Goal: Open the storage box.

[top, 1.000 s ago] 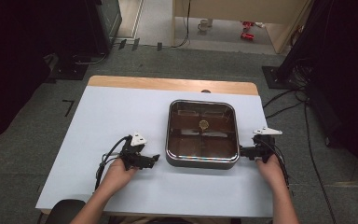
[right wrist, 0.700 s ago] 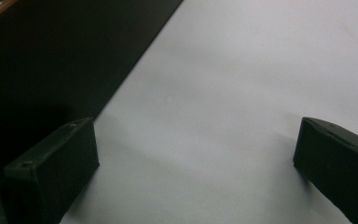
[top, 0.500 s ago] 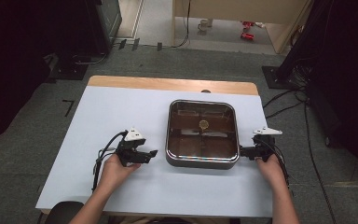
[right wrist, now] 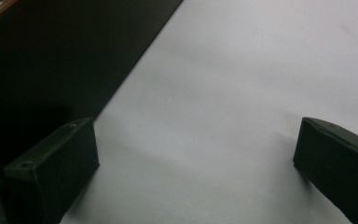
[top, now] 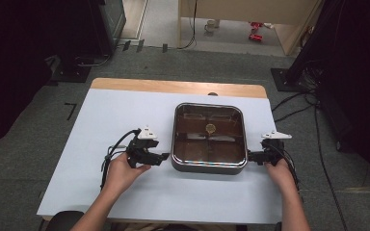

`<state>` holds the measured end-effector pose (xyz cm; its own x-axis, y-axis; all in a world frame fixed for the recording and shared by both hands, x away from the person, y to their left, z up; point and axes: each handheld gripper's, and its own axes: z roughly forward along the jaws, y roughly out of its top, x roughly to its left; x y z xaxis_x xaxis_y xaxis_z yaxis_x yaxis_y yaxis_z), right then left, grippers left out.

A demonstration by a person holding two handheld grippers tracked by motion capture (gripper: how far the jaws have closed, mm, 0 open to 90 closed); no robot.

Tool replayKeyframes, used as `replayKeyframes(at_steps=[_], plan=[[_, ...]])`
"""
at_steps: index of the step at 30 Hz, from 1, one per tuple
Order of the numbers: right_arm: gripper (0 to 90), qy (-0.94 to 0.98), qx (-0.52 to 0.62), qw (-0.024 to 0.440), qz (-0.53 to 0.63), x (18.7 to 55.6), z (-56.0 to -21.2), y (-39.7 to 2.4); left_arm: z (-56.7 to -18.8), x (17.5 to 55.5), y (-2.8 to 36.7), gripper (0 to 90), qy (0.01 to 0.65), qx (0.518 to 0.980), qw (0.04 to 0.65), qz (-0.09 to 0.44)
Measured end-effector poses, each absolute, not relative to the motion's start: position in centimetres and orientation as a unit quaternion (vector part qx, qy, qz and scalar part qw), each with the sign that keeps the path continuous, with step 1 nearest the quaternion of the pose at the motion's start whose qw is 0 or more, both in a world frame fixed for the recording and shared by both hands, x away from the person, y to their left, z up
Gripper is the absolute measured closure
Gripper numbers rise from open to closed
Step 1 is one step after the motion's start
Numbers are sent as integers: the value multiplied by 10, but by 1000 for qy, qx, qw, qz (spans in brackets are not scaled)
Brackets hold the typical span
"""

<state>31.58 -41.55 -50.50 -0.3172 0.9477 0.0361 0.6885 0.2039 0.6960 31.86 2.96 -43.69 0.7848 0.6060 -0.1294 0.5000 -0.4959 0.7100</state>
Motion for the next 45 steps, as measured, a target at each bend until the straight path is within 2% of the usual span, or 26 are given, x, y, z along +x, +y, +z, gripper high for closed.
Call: replayKeyframes(at_steps=[7, 17, 31, 45], plan=[[0, 748, 546, 206, 314, 316, -505, -416, -426, 326, 16, 347, 298, 862, 397, 104], [0, 748, 546, 207, 314, 316, -505, -416, -415, 337, -10, 372, 282, 867, 403, 76], [0, 749, 546, 206, 314, 316, -505, -416, -399, 355, -60, 373, 236, 880, 407, 62], [0, 748, 546, 208, 315, 316, -505, -415, -407, 380, -94, 380, 218, 887, 403, 56]])
